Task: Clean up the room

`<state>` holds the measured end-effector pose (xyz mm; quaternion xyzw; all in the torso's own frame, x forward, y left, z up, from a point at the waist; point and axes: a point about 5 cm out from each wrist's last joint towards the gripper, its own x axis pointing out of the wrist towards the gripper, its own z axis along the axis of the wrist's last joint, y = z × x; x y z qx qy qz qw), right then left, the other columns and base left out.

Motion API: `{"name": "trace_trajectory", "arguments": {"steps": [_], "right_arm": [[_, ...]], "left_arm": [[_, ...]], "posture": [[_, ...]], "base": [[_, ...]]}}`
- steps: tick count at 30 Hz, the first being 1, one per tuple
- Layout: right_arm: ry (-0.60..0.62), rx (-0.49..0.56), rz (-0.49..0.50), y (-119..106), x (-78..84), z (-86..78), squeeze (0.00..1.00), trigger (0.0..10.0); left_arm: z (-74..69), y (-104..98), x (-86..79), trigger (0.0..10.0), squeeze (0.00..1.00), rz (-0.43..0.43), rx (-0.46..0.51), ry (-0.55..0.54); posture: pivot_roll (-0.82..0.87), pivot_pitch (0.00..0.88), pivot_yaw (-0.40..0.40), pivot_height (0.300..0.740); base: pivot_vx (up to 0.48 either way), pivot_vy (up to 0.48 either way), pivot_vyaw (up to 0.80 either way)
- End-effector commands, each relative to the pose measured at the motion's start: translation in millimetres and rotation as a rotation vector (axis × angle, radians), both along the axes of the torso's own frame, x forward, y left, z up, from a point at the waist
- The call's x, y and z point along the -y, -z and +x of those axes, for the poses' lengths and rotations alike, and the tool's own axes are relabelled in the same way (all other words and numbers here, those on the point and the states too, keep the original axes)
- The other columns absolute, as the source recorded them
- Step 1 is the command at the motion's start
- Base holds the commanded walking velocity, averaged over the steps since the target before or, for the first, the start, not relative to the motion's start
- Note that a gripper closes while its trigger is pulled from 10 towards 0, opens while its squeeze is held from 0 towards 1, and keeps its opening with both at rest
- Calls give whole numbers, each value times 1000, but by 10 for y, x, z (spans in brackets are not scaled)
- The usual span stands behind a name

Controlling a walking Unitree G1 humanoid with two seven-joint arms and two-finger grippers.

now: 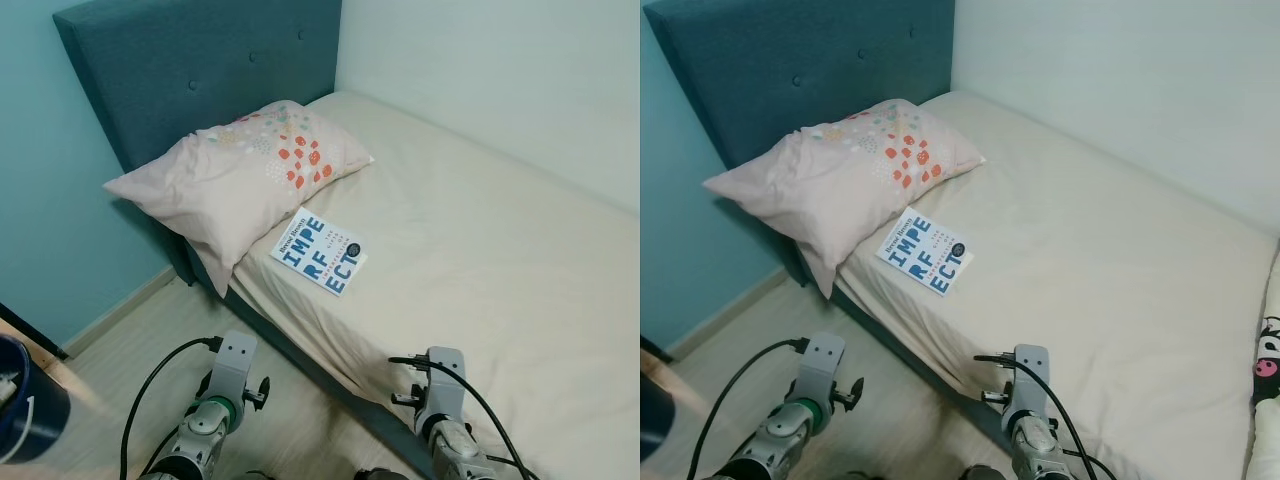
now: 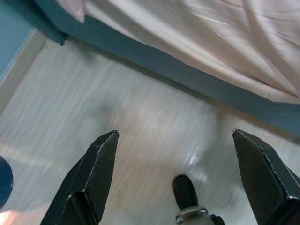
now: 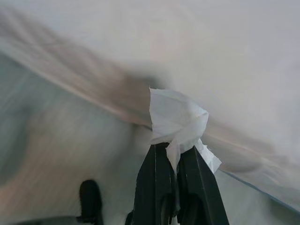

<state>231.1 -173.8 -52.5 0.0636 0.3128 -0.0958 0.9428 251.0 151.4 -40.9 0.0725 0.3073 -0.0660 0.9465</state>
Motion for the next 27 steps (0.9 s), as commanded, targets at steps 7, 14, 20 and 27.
{"name": "trace_trajectory", "arguments": {"steps": [7, 14, 20, 27], "right_arm": [[84, -18, 5, 59, 98, -119, 0, 10000], [84, -25, 13, 81, 106, -158, 0, 10000], [26, -20, 2, 67, 72, -126, 0, 10000], [9, -23, 32, 86, 47, -154, 0, 10000]], "left_arm": [[-29, 31, -4, 10000, 0, -3, -28, -9], [-51, 44, 8, 10000, 0, -8, -26, -11], [-61, 52, 20, 10000, 0, -26, -32, -23], [-87, 67, 38, 10000, 0, -38, -32, -15]], "posture": [[-12, 0, 34, 740], [-10, 0, 30, 740], [-12, 0, 16, 740], [-17, 0, 17, 740]], "base": [[0, 0, 0], [0, 0, 0], [0, 0, 0], [0, 0, 0]]}}
